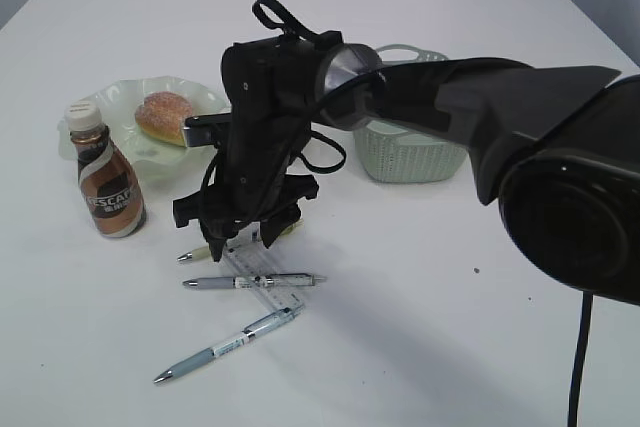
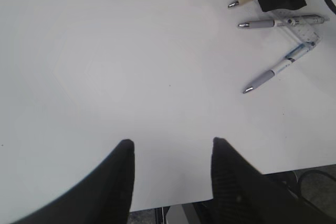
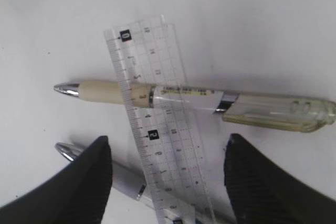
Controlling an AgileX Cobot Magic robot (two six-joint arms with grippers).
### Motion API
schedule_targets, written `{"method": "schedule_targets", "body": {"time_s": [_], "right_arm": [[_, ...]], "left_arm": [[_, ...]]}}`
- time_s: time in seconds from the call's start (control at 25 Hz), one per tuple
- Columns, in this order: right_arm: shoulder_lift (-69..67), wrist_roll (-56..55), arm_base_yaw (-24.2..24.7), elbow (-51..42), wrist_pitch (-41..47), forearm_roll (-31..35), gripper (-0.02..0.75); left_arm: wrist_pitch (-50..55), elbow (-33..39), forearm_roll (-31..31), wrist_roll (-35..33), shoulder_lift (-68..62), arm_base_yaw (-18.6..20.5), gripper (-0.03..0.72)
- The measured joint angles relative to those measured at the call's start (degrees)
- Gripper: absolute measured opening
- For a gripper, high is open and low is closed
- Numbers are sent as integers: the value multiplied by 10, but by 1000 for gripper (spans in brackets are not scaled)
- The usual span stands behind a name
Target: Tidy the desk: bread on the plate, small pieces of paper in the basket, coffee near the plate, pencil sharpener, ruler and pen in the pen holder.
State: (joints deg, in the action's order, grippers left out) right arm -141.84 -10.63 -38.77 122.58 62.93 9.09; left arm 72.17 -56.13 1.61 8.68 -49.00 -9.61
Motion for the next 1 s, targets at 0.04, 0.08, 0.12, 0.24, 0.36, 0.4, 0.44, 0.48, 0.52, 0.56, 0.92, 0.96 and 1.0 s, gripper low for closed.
{"method": "schedule_targets", "body": {"time_s": [0.04,0.08,0.12,0.24,0.36,0.4,0.44,0.48,0.52,0.56,0.92,0.96,1.0], "right_arm": [[0,0,0,0,0,-2,491],[0,0,0,0,0,-4,491],[0,0,0,0,0,-6,491],[0,0,0,0,0,-11,491],[-1,0,0,0,0,-12,491],[-1,0,0,0,0,-12,491],[-3,0,0,0,0,-12,491],[-6,0,0,0,0,-12,491],[-9,0,0,0,0,-12,491],[-10,0,0,0,0,-12,491],[-16,0,0,0,1,-13,491],[-17,0,0,0,3,-13,491],[-18,0,0,1,3,-13,491]], "left_arm": [[0,0,0,0,0,0,350],[0,0,0,0,0,0,350],[0,0,0,0,0,0,350],[0,0,0,0,0,0,349],[0,0,0,0,0,0,349],[0,0,0,0,0,0,349],[0,0,0,0,0,0,349],[0,0,0,0,0,0,349],[0,0,0,0,0,0,349],[0,0,0,0,0,0,349],[0,0,0,0,0,0,349],[0,0,0,0,0,0,348],[0,0,0,0,0,0,348]]}}
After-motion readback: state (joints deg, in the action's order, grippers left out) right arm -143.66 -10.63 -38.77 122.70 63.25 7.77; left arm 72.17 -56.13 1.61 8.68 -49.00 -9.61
